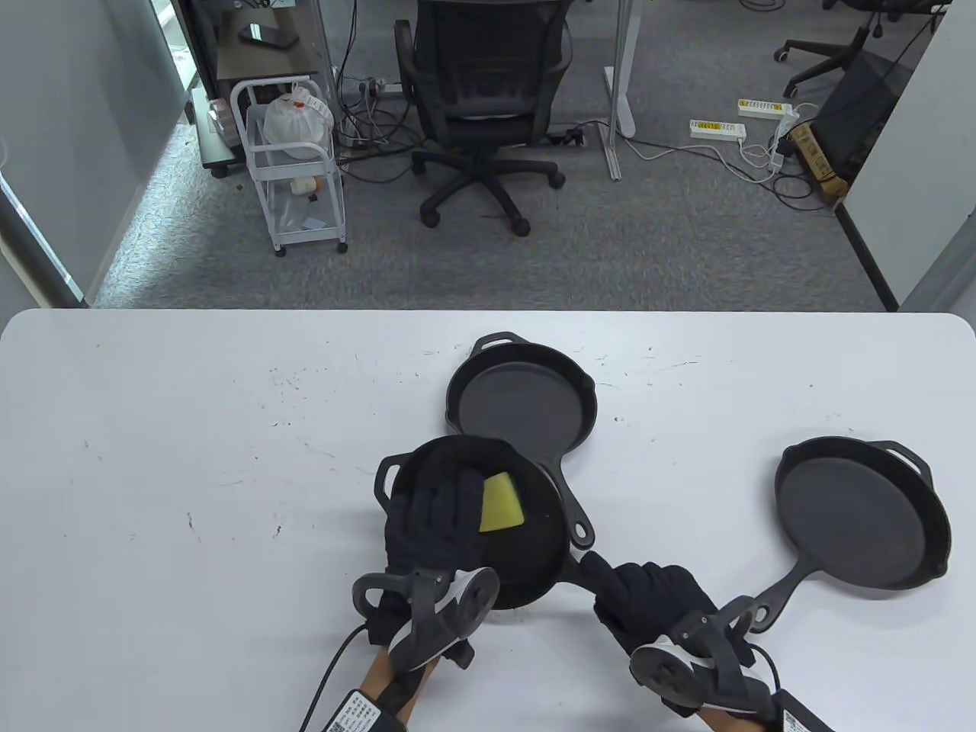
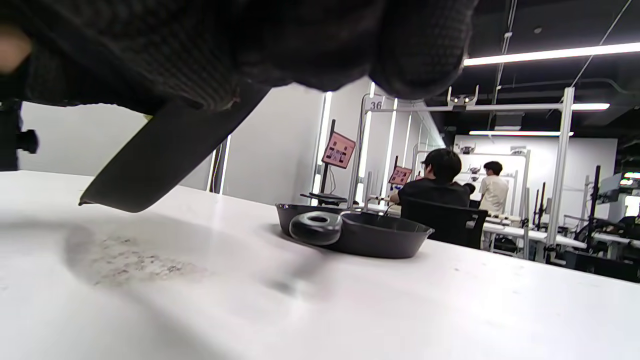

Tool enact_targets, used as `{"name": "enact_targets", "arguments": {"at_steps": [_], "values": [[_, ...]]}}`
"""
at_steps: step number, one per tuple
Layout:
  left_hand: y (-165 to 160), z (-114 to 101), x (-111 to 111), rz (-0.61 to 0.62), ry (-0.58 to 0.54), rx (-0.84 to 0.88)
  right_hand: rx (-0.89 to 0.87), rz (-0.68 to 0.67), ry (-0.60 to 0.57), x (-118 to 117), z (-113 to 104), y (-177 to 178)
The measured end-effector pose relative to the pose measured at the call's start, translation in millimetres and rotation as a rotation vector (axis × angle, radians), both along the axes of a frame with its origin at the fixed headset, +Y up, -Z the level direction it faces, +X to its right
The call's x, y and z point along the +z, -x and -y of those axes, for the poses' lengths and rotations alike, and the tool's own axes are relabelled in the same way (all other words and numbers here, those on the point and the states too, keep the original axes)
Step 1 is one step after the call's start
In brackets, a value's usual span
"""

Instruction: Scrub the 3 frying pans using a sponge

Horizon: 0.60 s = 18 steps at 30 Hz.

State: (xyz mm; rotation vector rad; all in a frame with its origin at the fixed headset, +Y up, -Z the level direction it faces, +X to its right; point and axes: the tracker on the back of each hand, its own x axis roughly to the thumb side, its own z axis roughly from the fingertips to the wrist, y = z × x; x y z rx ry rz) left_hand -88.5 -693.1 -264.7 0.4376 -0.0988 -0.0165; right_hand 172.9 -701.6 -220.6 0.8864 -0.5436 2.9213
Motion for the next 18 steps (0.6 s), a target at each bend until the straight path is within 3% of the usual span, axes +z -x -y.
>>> {"name": "enact_targets", "arguments": {"at_steps": [3, 18], "values": [[8, 3, -6, -0.098, 0.061, -0.09, -0.029, 0.027, -0.011, 0, -2, -7], [5, -11, 8, -0.034, -0.044, 0.013, -0.25, 0.371, 0.026, -27, -11, -73]]}}
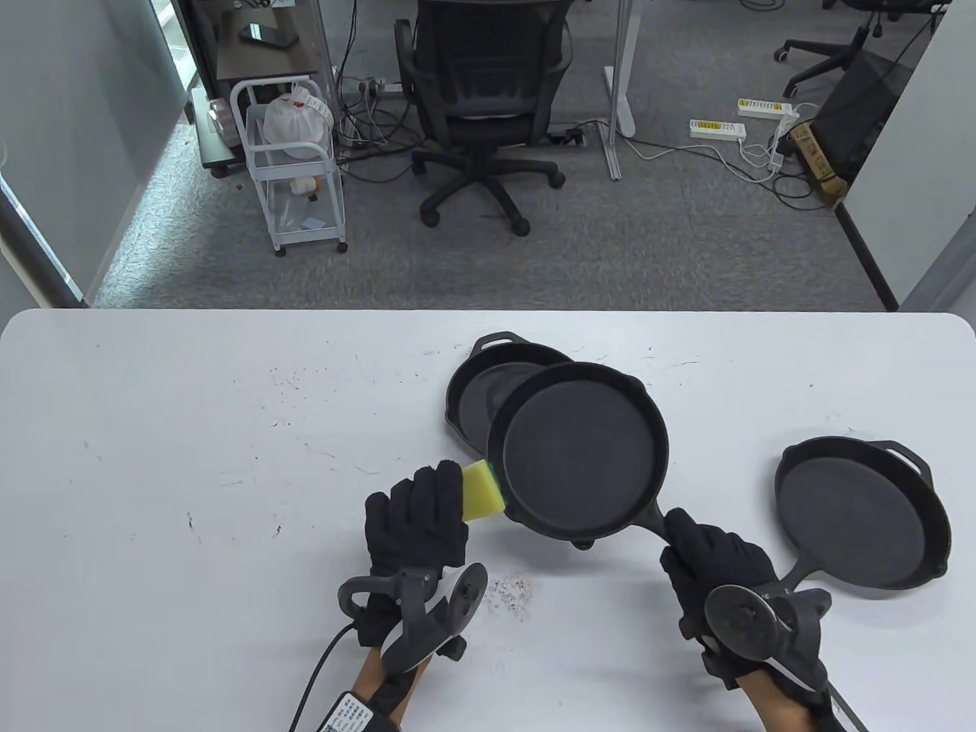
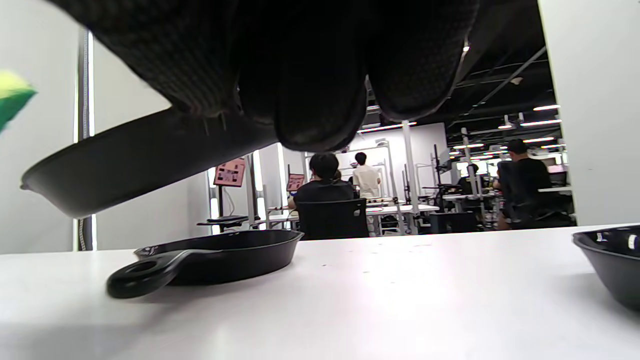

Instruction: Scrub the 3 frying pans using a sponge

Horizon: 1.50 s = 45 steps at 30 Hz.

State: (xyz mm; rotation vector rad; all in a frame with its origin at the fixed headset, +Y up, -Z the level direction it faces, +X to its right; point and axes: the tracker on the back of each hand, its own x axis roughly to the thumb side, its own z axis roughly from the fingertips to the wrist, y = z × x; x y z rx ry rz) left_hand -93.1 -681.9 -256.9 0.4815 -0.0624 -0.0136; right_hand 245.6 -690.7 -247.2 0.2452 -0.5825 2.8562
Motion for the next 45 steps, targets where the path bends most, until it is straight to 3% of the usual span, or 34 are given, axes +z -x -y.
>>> {"name": "enact_targets", "arguments": {"at_steps": [30, 35, 40, 45], "values": [[-12, 9, 0, 0.046, 0.059, -0.029, -0.224, -0.119, 0.208, -10, 11, 0], [-19, 9, 3, 0.065, 0.083, -0.052, -0.36, -0.189, 0.333, -16, 18, 0], [-37, 11, 12, 0.198, 0.103, -0.091, -0.581, -0.308, 0.508, -23, 30, 5], [-53, 13, 23, 0.294, 0.049, -0.097, -0.524, -0.361, 0.536, -20, 32, 21]]}}
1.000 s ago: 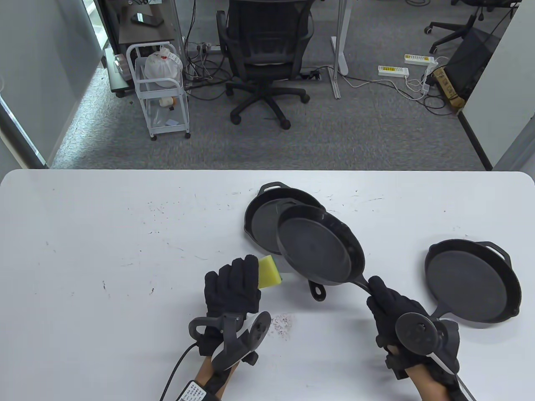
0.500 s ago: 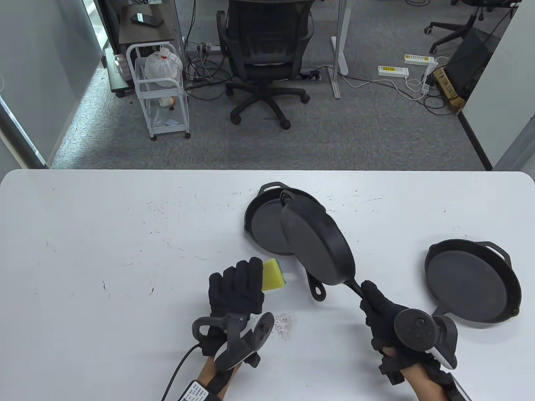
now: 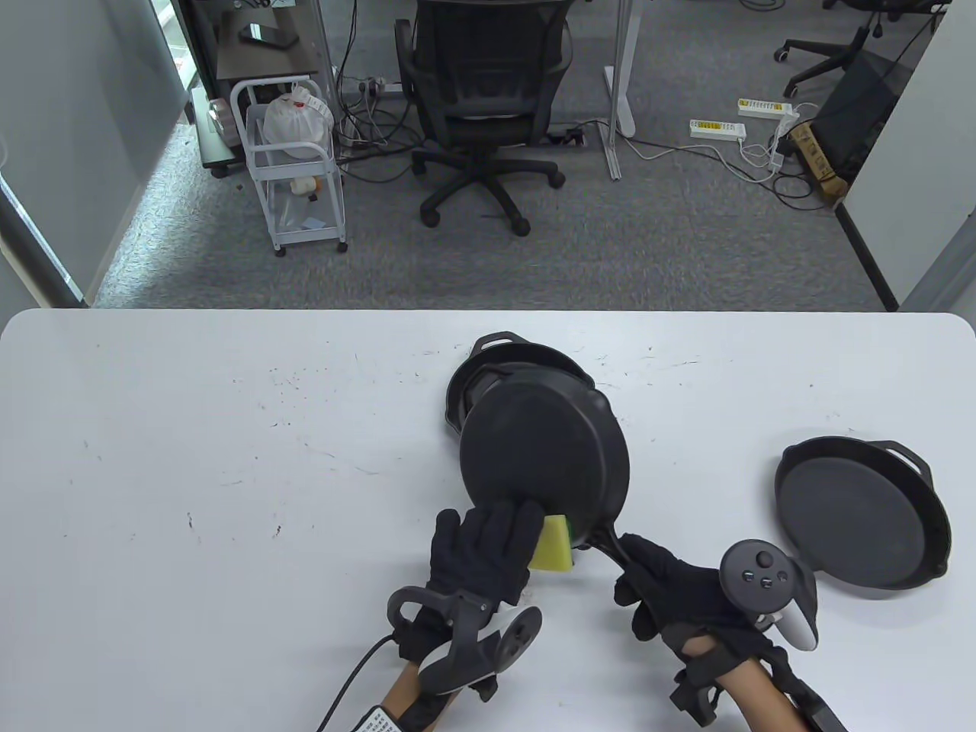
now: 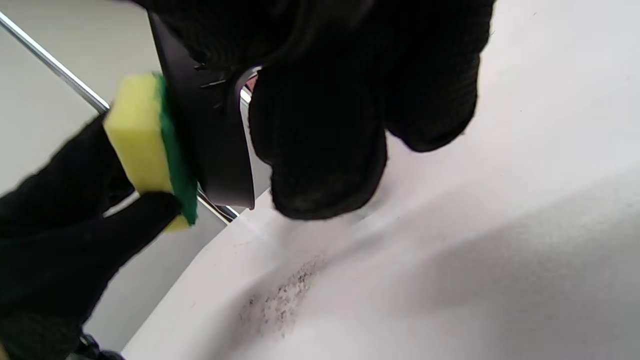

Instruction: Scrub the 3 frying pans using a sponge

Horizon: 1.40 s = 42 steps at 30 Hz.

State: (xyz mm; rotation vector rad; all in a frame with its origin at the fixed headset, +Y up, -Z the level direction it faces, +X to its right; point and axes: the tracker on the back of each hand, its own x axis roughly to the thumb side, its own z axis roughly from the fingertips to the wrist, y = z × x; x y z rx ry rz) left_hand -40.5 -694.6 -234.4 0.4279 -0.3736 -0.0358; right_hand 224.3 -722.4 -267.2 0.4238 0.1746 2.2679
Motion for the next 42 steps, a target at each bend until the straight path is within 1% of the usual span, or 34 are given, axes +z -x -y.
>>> {"name": "enact_targets", "arguments": {"at_steps": [2, 5, 8, 10, 13, 16, 19, 20, 21, 22, 23, 26, 27, 28, 31, 34, 36, 37, 39, 40, 42], "values": [[0, -5, 3, 0.011, -0.032, 0.048, 0.027, -0.044, -0.007, 2, 0, 7], [8, -15, 4, -0.031, -0.086, 0.1, 0.062, -0.119, -0.017, 4, 1, 18], [28, -23, -2, -0.132, -0.137, 0.126, 0.102, -0.197, -0.021, 7, 3, 26], [42, -23, -10, -0.206, -0.154, 0.123, 0.126, -0.216, -0.024, 8, 3, 27], [58, -15, -23, -0.293, -0.08, 0.148, 0.125, -0.188, -0.028, 8, 1, 21], [59, -4, -31, -0.302, 0.037, 0.155, 0.045, -0.117, -0.025, 5, -2, 8], [45, 3, -32, -0.218, 0.133, 0.108, -0.026, -0.041, -0.026, 3, -4, -3], [37, 4, -30, -0.157, 0.167, 0.085, -0.031, -0.02, -0.029, 3, -4, -6], [31, 5, -28, -0.127, 0.178, 0.084, -0.032, -0.003, -0.033, 2, -4, -7], [23, 5, -23, -0.084, 0.171, 0.087, -0.033, 0.0, -0.032, 2, -4, -7], [17, 4, -18, -0.047, 0.138, 0.075, -0.032, -0.001, -0.029, 2, -4, -6], [6, -3, -4, -0.008, -0.004, 0.061, 0.019, -0.036, -0.033, 4, -2, 3], [6, -6, -1, -0.009, -0.048, 0.067, 0.039, -0.075, -0.028, 6, -1, 9], [9, -9, -1, -0.028, -0.063, 0.075, 0.057, -0.105, -0.022, 7, -1, 13], [25, -12, -8, -0.13, -0.1, 0.121, 0.099, -0.176, -0.014, 9, 1, 21], [48, -9, -22, -0.262, -0.045, 0.133, 0.096, -0.18, -0.01, 8, 1, 16], [57, -3, -30, -0.295, 0.018, 0.161, 0.057, -0.142, -0.018, 8, -3, 7], [58, -1, -31, -0.294, 0.04, 0.166, 0.045, -0.128, -0.022, 8, -4, 4], [54, 5, -34, -0.263, 0.122, 0.164, -0.023, -0.053, -0.037, 8, -8, -5], [50, 6, -34, -0.233, 0.155, 0.162, -0.047, -0.023, -0.045, 8, -9, -8], [35, 9, -30, -0.123, 0.204, 0.139, -0.064, 0.017, -0.052, 8, -10, -10]]}}
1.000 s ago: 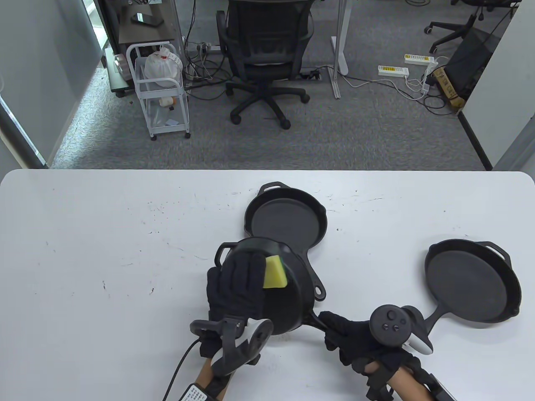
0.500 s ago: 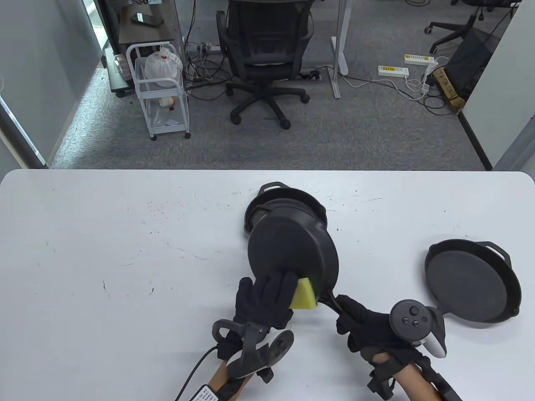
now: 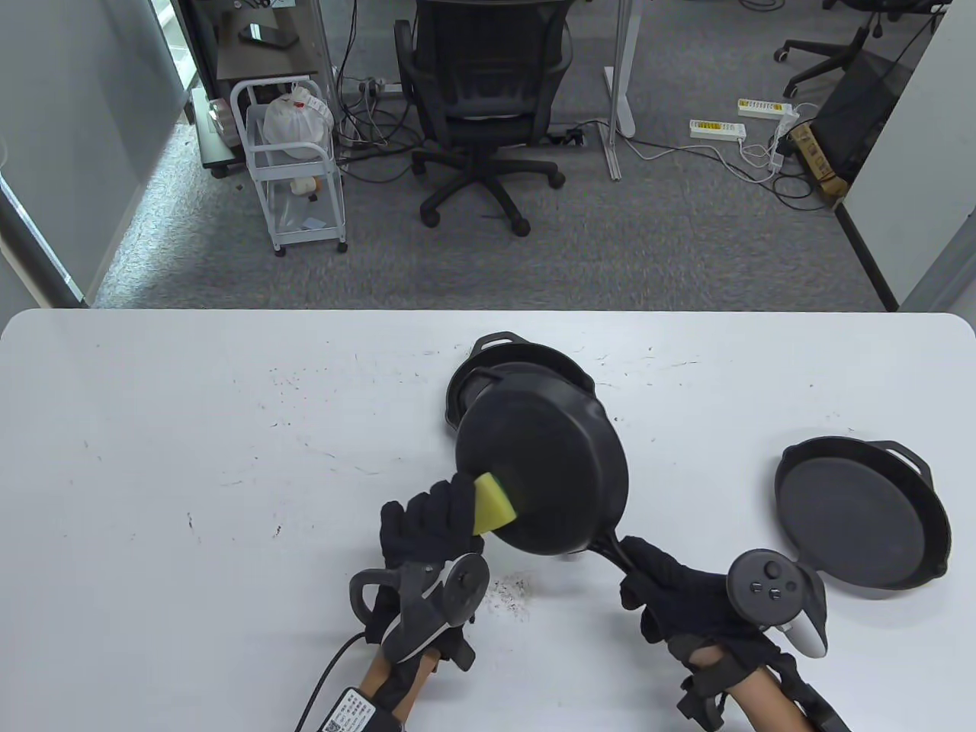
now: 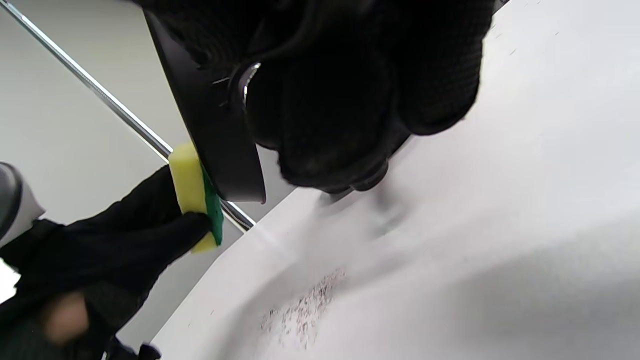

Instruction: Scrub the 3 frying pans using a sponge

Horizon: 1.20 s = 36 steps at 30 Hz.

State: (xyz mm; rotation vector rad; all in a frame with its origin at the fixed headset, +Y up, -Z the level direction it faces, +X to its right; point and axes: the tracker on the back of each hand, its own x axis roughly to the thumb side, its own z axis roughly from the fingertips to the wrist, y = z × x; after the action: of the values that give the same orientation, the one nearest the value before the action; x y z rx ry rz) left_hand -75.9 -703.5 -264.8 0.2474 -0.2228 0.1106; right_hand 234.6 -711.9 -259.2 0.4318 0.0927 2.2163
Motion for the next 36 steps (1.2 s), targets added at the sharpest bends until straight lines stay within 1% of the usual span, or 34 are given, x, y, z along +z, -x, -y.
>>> {"name": "enact_targets", "arguments": {"at_steps": [1, 2, 5, 7, 9, 10, 12, 13, 14, 15, 17, 18, 20, 22, 23, 24, 27, 29, 30, 32, 34, 35, 36], "values": [[-6, 0, 3, 0.038, -0.006, -0.004, 0.004, 0.002, -0.002, 0, 0, 0], [-14, 0, 8, 0.064, -0.037, -0.009, 0.014, -0.004, 0.0, 0, 1, 1], [-24, -7, 21, 0.096, -0.187, -0.035, 0.064, -0.048, 0.012, 0, 5, 9], [-22, -16, 26, 0.083, -0.239, -0.029, 0.086, -0.098, 0.031, 0, 8, 16], [-12, -23, 26, 0.029, -0.266, 0.007, 0.106, -0.158, 0.049, 2, 10, 23], [-4, -26, 24, -0.011, -0.268, 0.027, 0.124, -0.18, 0.047, 4, 8, 25], [11, -27, 16, -0.087, -0.262, 0.033, 0.142, -0.182, 0.032, 5, 5, 24], [17, -25, 12, -0.12, -0.246, 0.02, 0.136, -0.172, 0.026, 5, 4, 21], [23, -22, 7, -0.17, -0.206, -0.002, 0.115, -0.155, 0.02, 5, 3, 17], [25, -19, 4, -0.177, -0.177, -0.006, 0.094, -0.143, 0.018, 4, 2, 13], [24, -10, -2, -0.152, -0.107, 0.0, 0.035, -0.093, 0.014, 3, 1, 4], [19, -6, -3, -0.121, -0.057, 0.008, 0.019, -0.073, 0.011, 2, 0, 2], [4, -1, 0, -0.026, 0.002, 0.026, 0.002, -0.048, 0.012, 1, 1, 0], [-13, -1, 8, 0.052, 0.028, 0.015, -0.003, -0.047, 0.027, -1, 2, -1], [-19, -2, 12, 0.084, 0.01, 0.001, 0.006, -0.048, 0.03, -1, 3, 0], [-26, -4, 18, 0.119, -0.043, -0.025, 0.016, -0.051, 0.033, -1, 4, 2], [-33, -13, 31, 0.13, -0.174, -0.051, 0.042, -0.101, 0.067, -1, 9, 11], [-26, -20, 34, 0.085, -0.244, -0.005, 0.092, -0.155, 0.075, 0, 11, 19], [-22, -22, 33, 0.063, -0.253, 0.012, 0.119, -0.172, 0.076, 1, 10, 22], [-6, -23, 22, -0.017, -0.247, 0.021, 0.177, -0.209, 0.067, 4, 8, 26], [7, -19, 12, -0.106, -0.203, 0.006, 0.183, -0.212, 0.067, 3, 7, 23], [14, -14, 6, -0.144, -0.161, -0.006, 0.17, -0.209, 0.07, 3, 7, 20], [19, -9, 0, -0.16, -0.132, -0.01, 0.15, -0.193, 0.07, 2, 6, 16]]}}
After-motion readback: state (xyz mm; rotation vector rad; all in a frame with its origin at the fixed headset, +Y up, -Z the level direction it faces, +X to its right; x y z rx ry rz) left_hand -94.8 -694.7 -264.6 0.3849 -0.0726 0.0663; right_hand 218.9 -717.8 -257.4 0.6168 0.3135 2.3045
